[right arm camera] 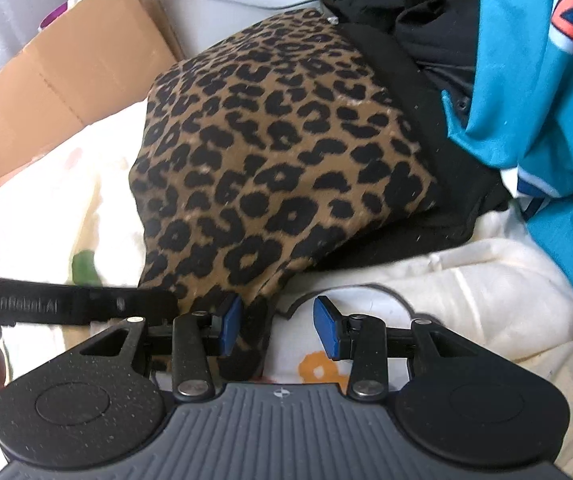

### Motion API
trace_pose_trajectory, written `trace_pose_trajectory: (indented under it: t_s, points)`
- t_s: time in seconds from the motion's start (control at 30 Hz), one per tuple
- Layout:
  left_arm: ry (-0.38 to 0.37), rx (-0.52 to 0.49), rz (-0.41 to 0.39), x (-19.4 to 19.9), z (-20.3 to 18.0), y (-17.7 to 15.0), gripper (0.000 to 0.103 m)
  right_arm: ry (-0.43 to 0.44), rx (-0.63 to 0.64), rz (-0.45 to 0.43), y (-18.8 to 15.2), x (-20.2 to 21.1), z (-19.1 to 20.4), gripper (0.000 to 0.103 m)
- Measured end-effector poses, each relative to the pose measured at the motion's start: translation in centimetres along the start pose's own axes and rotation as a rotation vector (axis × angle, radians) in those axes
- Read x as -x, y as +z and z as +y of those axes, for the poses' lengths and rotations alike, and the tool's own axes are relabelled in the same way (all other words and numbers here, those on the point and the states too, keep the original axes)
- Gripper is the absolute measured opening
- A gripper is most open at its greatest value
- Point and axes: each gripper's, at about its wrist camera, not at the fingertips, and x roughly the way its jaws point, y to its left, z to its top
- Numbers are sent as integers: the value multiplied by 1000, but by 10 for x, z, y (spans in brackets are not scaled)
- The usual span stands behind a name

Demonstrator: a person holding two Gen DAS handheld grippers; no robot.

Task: Fold clothes
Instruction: 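Lay the strip flat on the duvet edge and open both grippers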

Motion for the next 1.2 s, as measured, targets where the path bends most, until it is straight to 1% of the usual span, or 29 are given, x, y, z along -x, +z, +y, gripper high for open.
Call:
trace_pose_trajectory:
  t_s: [0.03,0.07,0.1,0.13,0.17,0.23,0.33,0.5,0.57,0.73,0.8,0.87,0.9,0.93,0.97,1.0,1.03,1.07,1.17,1.2]
  points:
    - [-2,0,-5,2,-1,-3,39,3,1,3,-1,1,0,46]
    - [-4,2,-6,3,-1,-6,31,9,-2,7,-3,1,0,45]
    - [-6,7,1,3,-1,-7,28,17,-8,13,-5,2,0,40]
    - [-8,10,7,3,-1,-8,20,26,-13,20,-7,2,0,34]
    - [-7,9,13,3,-1,-10,13,37,-19,26,-9,2,0,33]
    - [-6,15,19,6,-3,-13,9,53,-20,38,-12,3,1,25]
    - [-8,33,20,10,-1,-18,8,62,-8,52,-15,5,3,19]
    - [10,47,32,13,-2,-19,10,68,-16,64,-18,12,2,16]
    - [25,41,40,17,-2,-18,14,70,-20,69,-20,14,2,16]
    - [62,27,60,27,-3,-16,17,76,-28,81,-24,20,1,16]
    - [79,22,68,34,-2,-15,22,76,-35,82,-25,24,1,16]
    - [105,21,71,44,-3,-12,39,73,-48,76,-25,29,2,18]
    - [118,20,72,49,-4,-9,44,70,-55,72,-23,32,2,18]
    - [131,20,72,54,-5,-7,53,67,-62,67,-22,35,3,19]
    - [143,20,73,59,-7,-5,58,64,-68,63,-20,38,4,19]
    - [156,19,73,64,-8,-2,59,60,-72,64,-18,40,5,22]
    - [169,19,74,69,-9,0,64,57,-74,67,-15,42,7,29]
    - [178,21,74,74,-10,3,69,53,-77,71,-12,44,8,34]
    - [170,36,70,89,-16,12,73,38,-76,62,1,57,11,41]
    - [172,33,67,94,-18,16,75,33,-76,59,5,61,12,53]
